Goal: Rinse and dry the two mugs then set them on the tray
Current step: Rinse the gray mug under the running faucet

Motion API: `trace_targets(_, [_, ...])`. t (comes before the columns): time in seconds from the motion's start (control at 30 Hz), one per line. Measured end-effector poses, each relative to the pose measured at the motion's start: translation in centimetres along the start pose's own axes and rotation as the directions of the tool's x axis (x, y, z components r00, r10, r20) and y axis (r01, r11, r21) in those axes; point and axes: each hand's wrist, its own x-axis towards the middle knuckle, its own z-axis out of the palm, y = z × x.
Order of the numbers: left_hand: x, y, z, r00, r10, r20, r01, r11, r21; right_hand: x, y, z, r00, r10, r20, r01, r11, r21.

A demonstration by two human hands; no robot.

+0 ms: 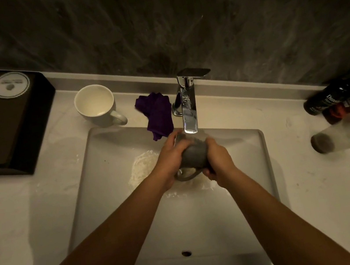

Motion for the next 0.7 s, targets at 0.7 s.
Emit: trace_targets(0.7, [0.5, 1.7, 0.0, 0.927, -0.372, -0.052, 0.355, 0.913, -0.200, -1.0, 2.1, 1.5, 0.869, -0.489, -0.070, 0.466, 0.859, -0.213])
